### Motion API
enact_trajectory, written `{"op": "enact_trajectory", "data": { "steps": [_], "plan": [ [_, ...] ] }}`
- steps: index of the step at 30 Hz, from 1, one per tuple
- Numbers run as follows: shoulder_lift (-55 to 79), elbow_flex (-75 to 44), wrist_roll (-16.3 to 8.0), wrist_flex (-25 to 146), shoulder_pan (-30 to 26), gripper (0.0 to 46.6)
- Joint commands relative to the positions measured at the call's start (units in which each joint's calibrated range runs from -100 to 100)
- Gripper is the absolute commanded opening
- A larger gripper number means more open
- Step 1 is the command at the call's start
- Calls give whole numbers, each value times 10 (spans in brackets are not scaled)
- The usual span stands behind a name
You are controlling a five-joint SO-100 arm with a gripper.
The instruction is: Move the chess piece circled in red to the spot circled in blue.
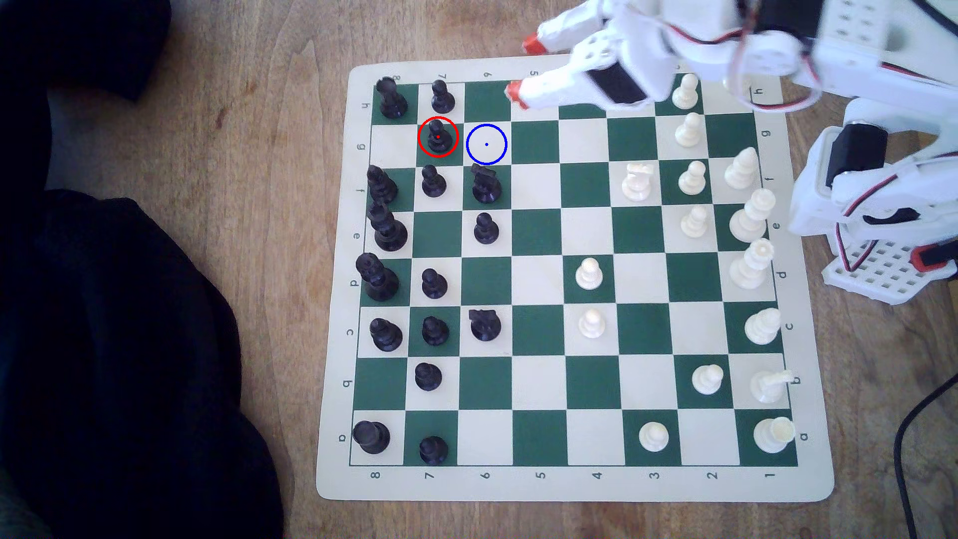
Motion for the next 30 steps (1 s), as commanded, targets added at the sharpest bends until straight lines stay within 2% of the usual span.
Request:
{"op": "enact_trajectory", "data": {
  "steps": [1, 4, 11, 16, 21, 30],
  "plan": [
    [95, -150, -16, 35, 19, 155],
    [164, -208, -21, 44, 27, 156],
    [241, -213, -18, -28, 21, 164],
    [332, -287, -15, -43, -10, 160],
    [417, -388, -24, -13, -45, 156],
    [477, -410, -16, -13, -9, 162]
  ]
}}
